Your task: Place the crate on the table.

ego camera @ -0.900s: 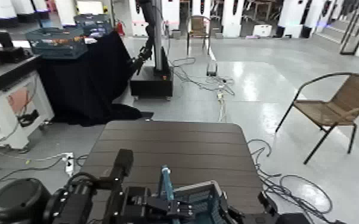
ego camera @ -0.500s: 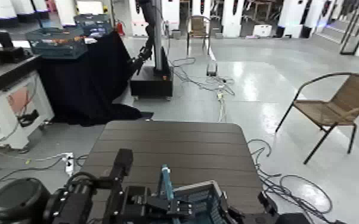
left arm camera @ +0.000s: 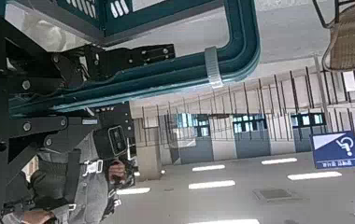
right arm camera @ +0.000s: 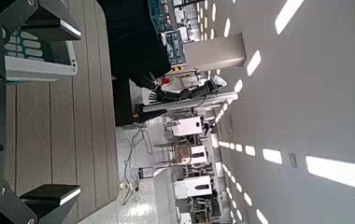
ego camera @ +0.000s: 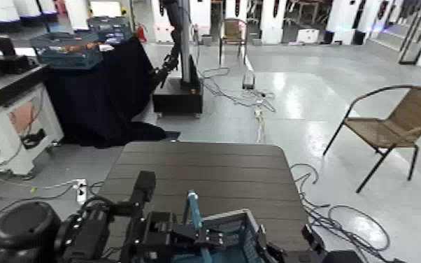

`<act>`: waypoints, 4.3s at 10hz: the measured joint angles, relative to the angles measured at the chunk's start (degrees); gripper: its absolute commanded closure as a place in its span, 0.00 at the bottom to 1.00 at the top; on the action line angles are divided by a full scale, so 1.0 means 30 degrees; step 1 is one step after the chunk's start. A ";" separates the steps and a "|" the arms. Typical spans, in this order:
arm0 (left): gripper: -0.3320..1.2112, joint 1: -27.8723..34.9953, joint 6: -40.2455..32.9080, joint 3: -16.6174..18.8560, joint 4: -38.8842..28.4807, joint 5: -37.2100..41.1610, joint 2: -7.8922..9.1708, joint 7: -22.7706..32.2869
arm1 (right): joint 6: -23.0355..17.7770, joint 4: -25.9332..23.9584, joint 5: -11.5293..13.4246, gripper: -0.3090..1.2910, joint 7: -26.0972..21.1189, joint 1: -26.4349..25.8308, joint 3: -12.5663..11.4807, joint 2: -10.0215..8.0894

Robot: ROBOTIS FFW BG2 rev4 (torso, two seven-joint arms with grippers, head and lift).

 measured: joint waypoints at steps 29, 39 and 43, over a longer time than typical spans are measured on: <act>0.83 -0.9731 -0.6010 -0.3904 1.2792 -2.3439 -0.3198 -2.2024 | -0.0317 0.0388 -0.0454 0.28 0.0000 -0.0396 0.0467 -0.0178; 0.28 -0.9155 -0.7939 -0.2475 1.2219 -2.3391 -0.3290 -2.2180 | -0.0240 0.0316 -0.0543 0.28 0.0000 -0.0286 0.0374 -0.0158; 0.28 -0.7491 -0.9311 -0.0678 0.8223 -2.5395 -0.2693 -2.0539 | -0.0114 0.0193 -0.0543 0.28 -0.0029 -0.0105 0.0185 -0.0096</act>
